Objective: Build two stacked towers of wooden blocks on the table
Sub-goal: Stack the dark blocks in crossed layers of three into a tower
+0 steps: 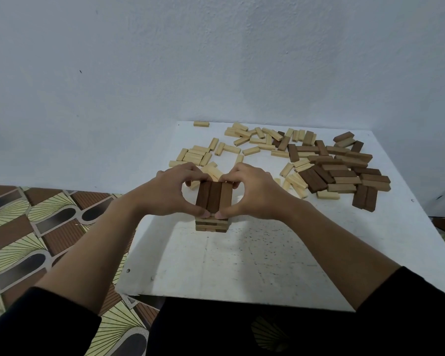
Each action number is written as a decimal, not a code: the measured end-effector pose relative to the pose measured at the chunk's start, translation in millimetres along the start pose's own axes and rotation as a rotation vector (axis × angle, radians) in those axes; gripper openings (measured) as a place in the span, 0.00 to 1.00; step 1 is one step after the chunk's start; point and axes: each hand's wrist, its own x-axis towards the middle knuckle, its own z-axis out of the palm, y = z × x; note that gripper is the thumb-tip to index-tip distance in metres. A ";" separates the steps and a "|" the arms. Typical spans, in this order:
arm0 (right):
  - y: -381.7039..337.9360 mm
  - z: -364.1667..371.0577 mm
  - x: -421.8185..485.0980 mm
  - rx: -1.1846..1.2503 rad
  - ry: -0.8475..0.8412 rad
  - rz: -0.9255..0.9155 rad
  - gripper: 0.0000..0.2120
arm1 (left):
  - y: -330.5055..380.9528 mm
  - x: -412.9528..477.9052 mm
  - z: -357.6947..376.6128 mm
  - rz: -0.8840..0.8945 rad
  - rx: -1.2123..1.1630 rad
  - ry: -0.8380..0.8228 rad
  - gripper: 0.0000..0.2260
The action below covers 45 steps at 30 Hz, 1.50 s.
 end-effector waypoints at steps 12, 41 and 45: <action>2.2 1.7 -2.1 0.022 0.005 0.005 0.35 | 3.1 -4.8 0.6 0.014 -0.032 0.008 0.36; 98.1 6.3 -91.7 0.359 0.609 0.144 0.04 | 125.8 -6.5 50.7 0.323 -0.332 0.415 0.05; 137.9 9.3 -109.7 0.235 0.610 0.226 0.06 | 147.5 19.8 104.3 0.256 -0.447 0.350 0.06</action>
